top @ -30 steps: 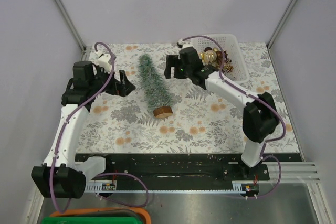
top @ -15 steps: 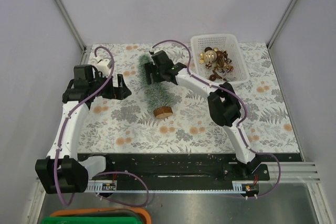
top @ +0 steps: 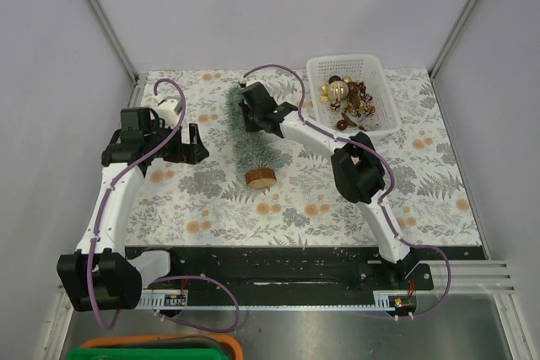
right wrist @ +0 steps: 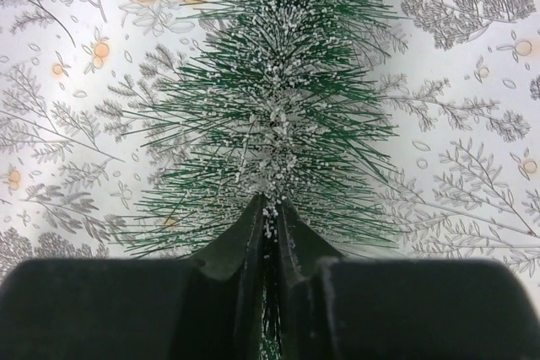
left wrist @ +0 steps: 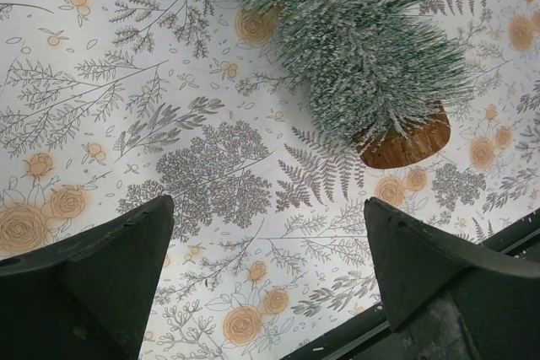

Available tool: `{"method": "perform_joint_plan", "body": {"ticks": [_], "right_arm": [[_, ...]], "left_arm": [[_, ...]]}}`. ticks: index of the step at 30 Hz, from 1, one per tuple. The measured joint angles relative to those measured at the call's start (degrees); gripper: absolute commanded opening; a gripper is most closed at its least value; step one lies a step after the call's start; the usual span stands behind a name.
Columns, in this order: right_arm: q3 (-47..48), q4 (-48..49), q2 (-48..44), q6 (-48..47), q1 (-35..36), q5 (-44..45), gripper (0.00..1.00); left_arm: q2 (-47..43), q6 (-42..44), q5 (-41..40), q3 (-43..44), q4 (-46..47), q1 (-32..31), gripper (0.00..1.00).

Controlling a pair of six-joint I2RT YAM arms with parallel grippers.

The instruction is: Decorate the small christmas tree

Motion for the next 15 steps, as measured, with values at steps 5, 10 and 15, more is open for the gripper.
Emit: {"method": "perform_joint_plan", "body": {"ticks": [5,10,15], "right_arm": [[-11.37,4.90,-7.15,0.00,0.15,0.55,0.06],[-28.41,13.07,-21.51,-0.83,0.68,0.61,0.00],[-46.75,29.73,-37.03,-3.69,2.86,0.94,0.00]], "left_arm": [[-0.20,0.79,-1.03,-1.01,-0.11,0.00,0.99],[-0.37,1.25,-1.25,-1.16,-0.09,0.00,0.99],[-0.90,1.38,-1.22,-1.16,-0.07,0.00,0.99]]}}
